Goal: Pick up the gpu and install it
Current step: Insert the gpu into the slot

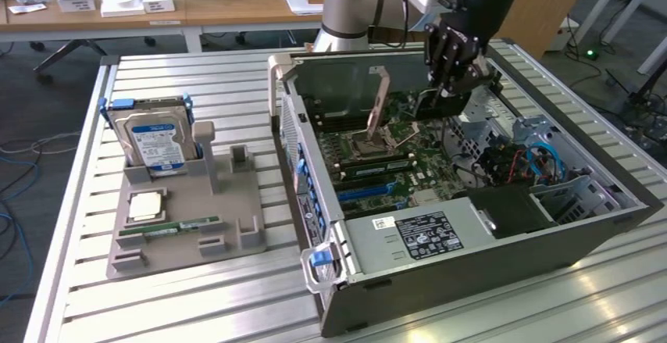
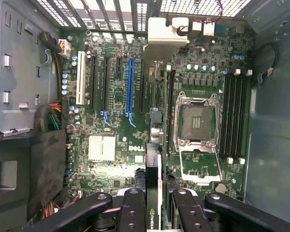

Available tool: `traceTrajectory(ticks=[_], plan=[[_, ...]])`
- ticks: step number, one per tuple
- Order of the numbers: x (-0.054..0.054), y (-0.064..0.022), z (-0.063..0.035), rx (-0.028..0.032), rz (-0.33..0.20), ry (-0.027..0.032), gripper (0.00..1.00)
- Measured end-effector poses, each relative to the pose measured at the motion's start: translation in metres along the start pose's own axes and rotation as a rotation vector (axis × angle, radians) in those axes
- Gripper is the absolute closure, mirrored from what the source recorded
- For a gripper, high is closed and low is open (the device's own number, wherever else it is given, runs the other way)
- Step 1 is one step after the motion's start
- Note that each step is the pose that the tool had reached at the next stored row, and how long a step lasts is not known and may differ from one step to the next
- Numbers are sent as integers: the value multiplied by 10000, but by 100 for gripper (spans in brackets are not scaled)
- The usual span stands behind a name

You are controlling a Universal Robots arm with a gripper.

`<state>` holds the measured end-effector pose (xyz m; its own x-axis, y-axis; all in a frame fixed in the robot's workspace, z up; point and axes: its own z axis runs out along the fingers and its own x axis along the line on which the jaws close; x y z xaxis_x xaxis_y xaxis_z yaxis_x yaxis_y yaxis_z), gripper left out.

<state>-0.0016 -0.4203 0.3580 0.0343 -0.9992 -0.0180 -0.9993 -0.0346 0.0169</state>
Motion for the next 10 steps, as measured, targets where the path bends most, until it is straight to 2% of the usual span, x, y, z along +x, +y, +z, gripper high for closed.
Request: traceTrajectory(ticks=[10], plan=[[0,6,28,11,1,-2,74]])
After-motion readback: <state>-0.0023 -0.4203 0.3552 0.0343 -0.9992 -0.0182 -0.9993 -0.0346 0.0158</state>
